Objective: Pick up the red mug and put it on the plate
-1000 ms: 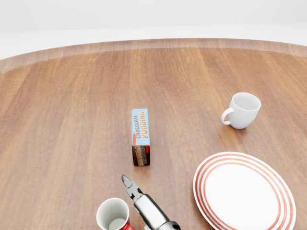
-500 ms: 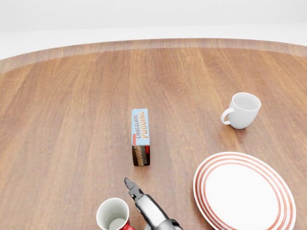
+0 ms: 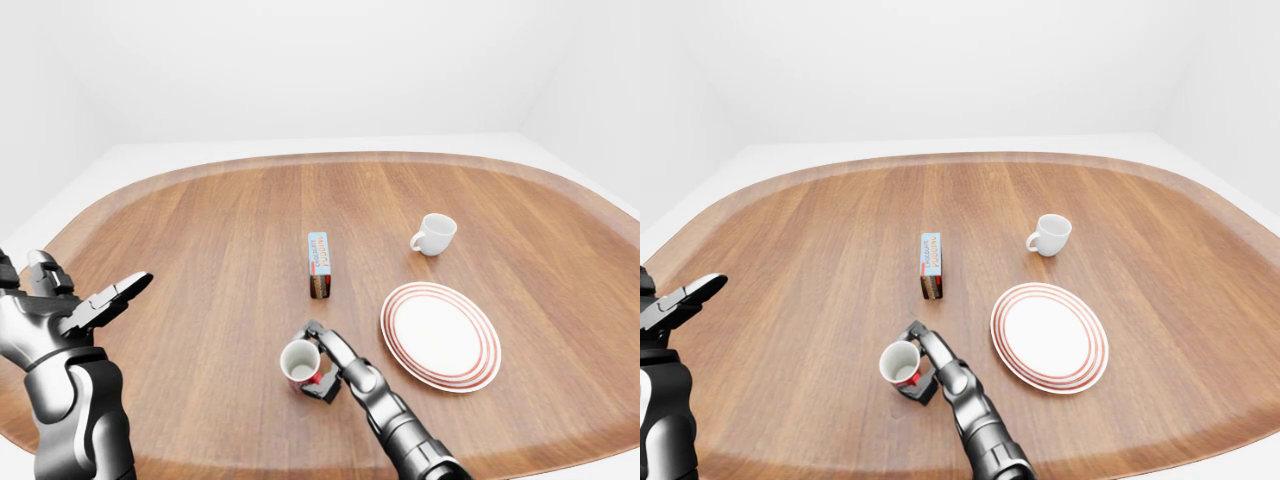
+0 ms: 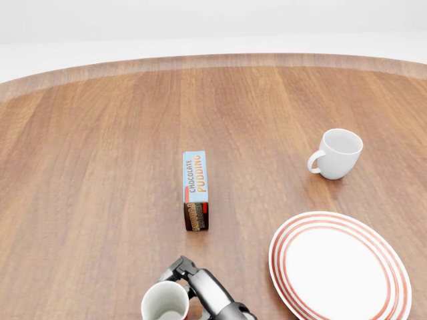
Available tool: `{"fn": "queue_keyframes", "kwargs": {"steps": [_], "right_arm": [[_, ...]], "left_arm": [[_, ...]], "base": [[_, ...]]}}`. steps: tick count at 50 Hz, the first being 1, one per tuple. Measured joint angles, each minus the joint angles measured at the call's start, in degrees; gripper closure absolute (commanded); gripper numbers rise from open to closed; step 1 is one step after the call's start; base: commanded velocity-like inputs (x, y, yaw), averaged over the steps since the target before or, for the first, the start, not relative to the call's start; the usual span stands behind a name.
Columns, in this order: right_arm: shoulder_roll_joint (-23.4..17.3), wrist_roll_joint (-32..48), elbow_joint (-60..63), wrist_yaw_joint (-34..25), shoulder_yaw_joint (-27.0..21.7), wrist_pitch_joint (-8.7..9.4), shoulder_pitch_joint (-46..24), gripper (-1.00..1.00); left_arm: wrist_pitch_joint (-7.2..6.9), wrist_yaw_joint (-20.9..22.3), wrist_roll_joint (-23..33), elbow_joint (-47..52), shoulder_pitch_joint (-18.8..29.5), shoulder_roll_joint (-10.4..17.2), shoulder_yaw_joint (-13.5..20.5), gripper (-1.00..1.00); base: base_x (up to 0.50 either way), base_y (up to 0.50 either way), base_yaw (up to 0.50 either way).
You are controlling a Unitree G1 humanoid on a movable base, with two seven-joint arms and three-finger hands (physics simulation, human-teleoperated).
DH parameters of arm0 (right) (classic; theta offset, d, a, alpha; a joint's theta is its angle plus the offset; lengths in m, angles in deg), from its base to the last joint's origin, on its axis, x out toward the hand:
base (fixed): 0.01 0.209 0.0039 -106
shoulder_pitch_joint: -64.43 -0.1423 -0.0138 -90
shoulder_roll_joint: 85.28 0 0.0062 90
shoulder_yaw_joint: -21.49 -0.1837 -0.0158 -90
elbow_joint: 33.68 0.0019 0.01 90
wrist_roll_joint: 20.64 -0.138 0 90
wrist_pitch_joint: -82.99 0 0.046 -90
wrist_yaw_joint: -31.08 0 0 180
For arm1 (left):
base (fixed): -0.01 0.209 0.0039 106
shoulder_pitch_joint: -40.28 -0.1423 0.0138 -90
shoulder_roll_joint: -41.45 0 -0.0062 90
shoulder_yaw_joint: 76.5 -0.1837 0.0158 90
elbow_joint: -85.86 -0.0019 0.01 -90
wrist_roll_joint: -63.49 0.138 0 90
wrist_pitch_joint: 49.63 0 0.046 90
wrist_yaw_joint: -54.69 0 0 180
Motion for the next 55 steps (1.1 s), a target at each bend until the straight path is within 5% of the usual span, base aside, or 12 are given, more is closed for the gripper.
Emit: {"fn": "queue_keyframes", "kwargs": {"steps": [17,28,40,55], "right_arm": [[-0.38,1.15,3.55,-0.63,0.04,0.69,-0.22,1.0],[-3.26,2.22,15.46,-5.41,-2.13,10.0,-5.64,1.0],[-13.87,0.8,17.12,-10.34,-9.85,10.0,-14.87,1.0],[-31.37,-8.27,13.01,-13.08,-21.83,10.0,-15.82,1.0]], "left_arm": [[0.0,0.14,0.01,-0.22,-0.04,-0.01,-0.05,-1.0],[0.0,0.16,0.12,-0.25,0.01,-0.01,-0.08,-1.0],[0.0,0.04,-0.01,-0.04,0.12,0.2,0.11,-1.0],[0.0,-0.17,0.07,0.41,0.23,0.31,0.25,-1.0]], "base": [[0.0,0.0,0.0],[0.0,0.0,0.0],[0.0,0.0,0.0],[0.0,0.0,0.0]]}}
